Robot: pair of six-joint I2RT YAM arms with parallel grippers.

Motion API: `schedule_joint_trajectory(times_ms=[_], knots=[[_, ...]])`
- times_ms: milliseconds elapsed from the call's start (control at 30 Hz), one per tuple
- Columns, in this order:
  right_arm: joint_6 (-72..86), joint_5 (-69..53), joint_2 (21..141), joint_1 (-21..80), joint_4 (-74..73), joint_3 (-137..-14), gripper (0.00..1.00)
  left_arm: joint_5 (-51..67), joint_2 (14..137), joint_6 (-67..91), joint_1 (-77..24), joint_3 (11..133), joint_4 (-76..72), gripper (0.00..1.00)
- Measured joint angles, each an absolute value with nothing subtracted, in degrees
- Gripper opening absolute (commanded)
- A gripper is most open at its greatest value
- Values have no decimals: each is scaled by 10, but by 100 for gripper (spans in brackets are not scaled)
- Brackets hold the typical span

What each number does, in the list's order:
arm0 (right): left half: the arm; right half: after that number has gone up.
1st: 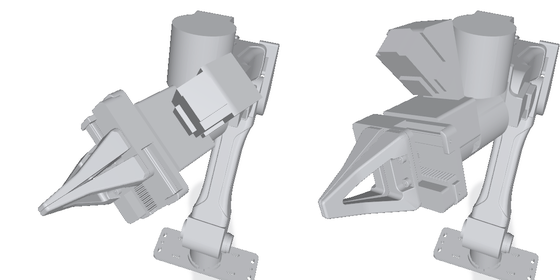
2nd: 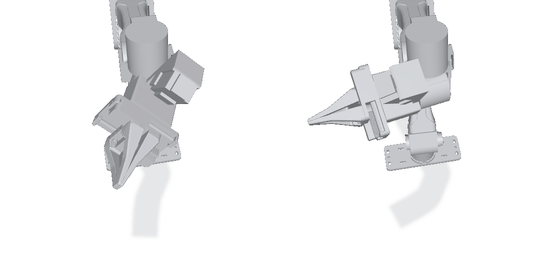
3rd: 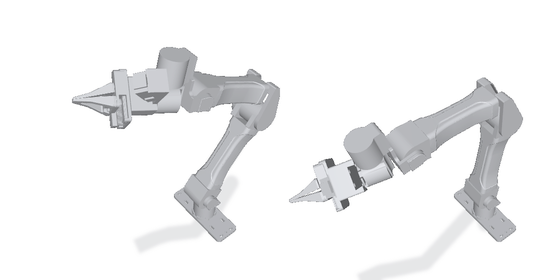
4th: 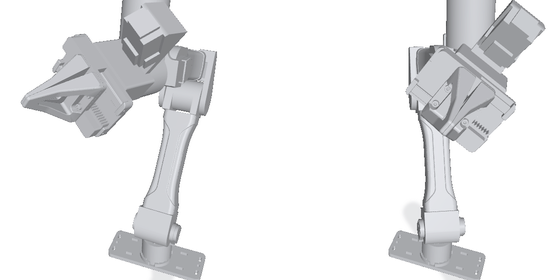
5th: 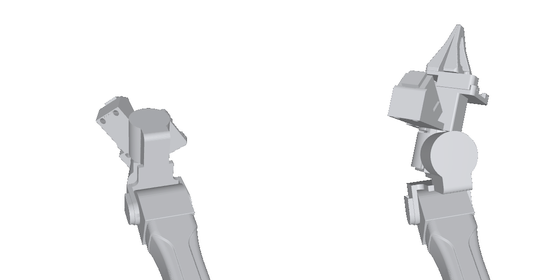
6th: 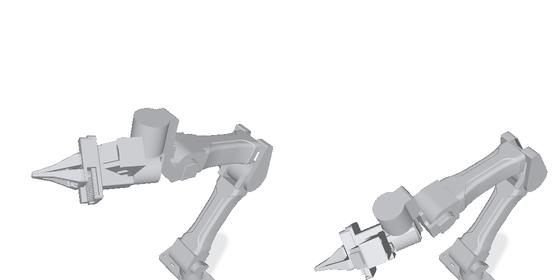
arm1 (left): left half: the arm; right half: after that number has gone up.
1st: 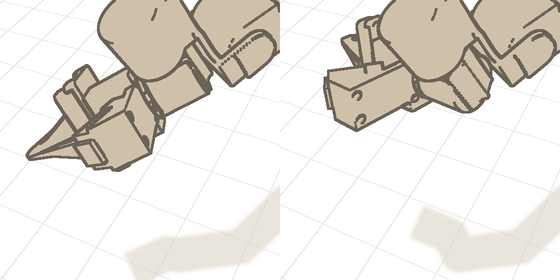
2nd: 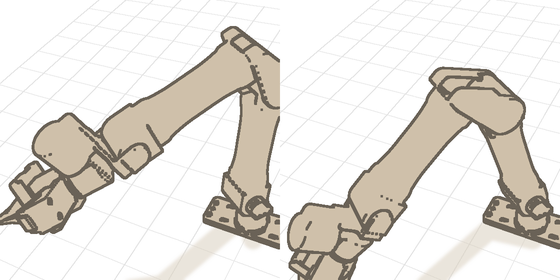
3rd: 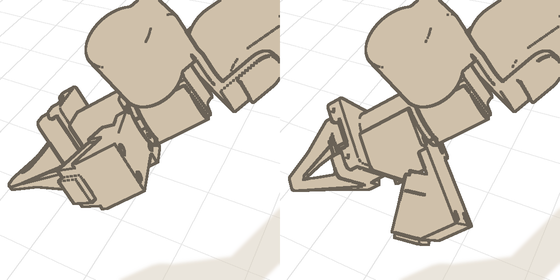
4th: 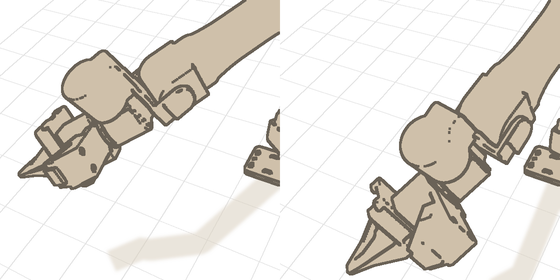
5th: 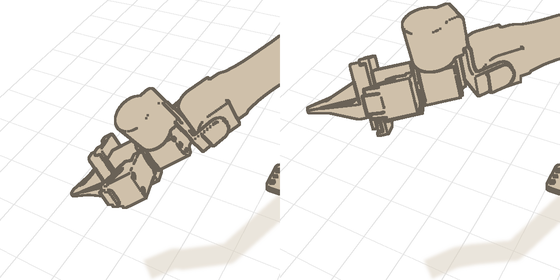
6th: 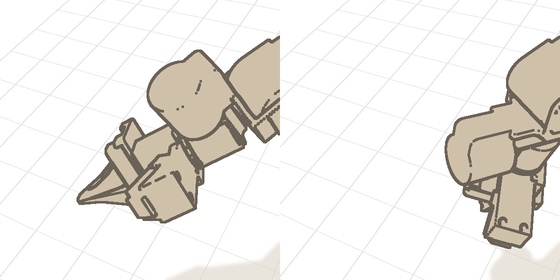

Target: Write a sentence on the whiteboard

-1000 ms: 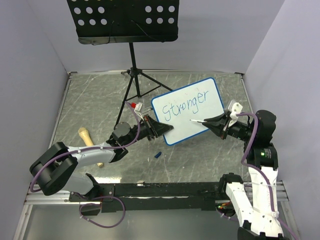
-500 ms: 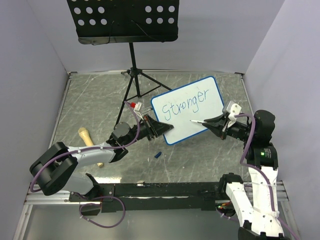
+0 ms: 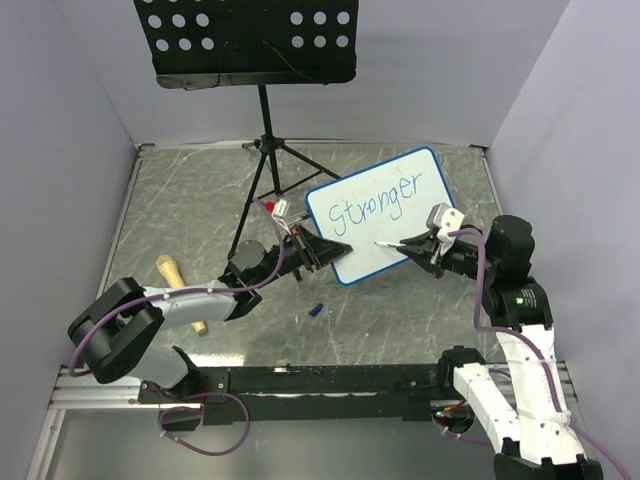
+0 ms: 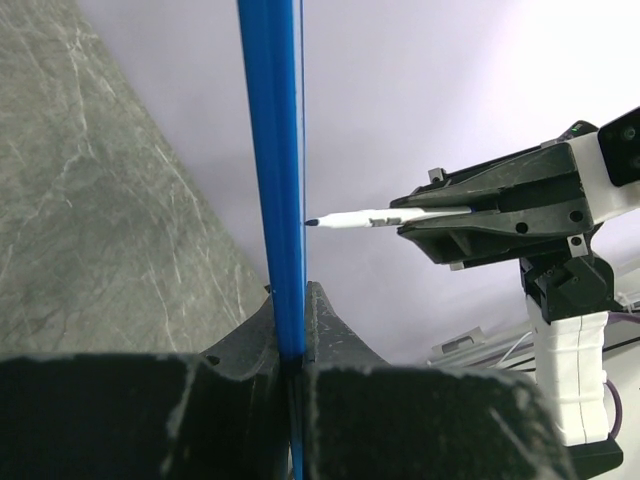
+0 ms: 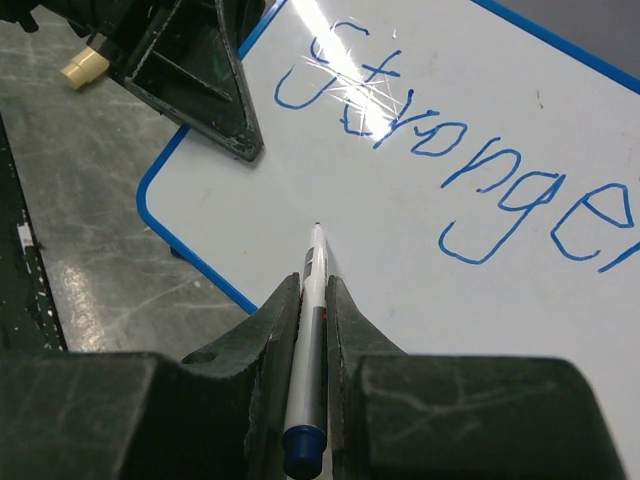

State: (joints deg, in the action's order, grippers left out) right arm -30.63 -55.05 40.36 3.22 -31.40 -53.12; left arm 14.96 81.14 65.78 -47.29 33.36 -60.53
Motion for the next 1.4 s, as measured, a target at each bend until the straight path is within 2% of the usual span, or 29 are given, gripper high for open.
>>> schedule_joint_trajectory(times_ms=[333, 633, 1400], knots=[[-322, -523, 406, 55, -314, -532, 0, 136, 814, 663, -479, 341, -597, 1], [-321, -441, 406, 57, -296, -532, 0, 131, 814, 663, -479, 341, -583, 1], [-300, -461, 429, 57, -273, -533, 0, 131, 824, 667, -479, 341, -582, 1]])
